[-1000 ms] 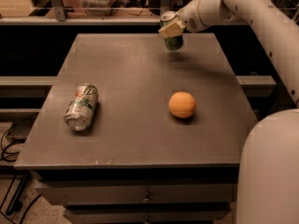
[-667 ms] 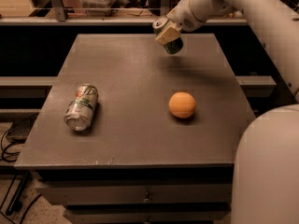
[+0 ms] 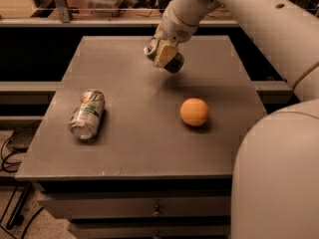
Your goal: Knock green can over
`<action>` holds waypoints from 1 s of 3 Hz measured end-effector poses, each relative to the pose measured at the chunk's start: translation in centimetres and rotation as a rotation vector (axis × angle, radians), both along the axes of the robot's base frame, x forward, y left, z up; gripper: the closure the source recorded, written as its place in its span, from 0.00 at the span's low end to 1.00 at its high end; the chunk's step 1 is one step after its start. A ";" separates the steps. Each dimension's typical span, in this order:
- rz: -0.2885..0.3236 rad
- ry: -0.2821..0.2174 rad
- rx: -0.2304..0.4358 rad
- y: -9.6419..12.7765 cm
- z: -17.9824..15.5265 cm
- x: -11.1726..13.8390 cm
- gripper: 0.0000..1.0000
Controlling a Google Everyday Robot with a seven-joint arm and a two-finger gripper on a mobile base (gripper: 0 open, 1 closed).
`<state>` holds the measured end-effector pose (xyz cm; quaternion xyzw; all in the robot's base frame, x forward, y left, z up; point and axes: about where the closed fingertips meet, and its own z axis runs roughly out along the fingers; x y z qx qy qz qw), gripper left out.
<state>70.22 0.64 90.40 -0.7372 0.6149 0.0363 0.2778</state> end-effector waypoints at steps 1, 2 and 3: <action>0.041 0.051 -0.054 2.5 -1.0 -2.5 0.14; 0.042 0.056 -0.055 2.6 -1.3 -2.6 0.00; 0.042 0.056 -0.055 2.6 -1.3 -2.6 0.00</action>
Offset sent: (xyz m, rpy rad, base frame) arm -0.0218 0.0216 -0.0084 -0.0473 0.0430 0.0375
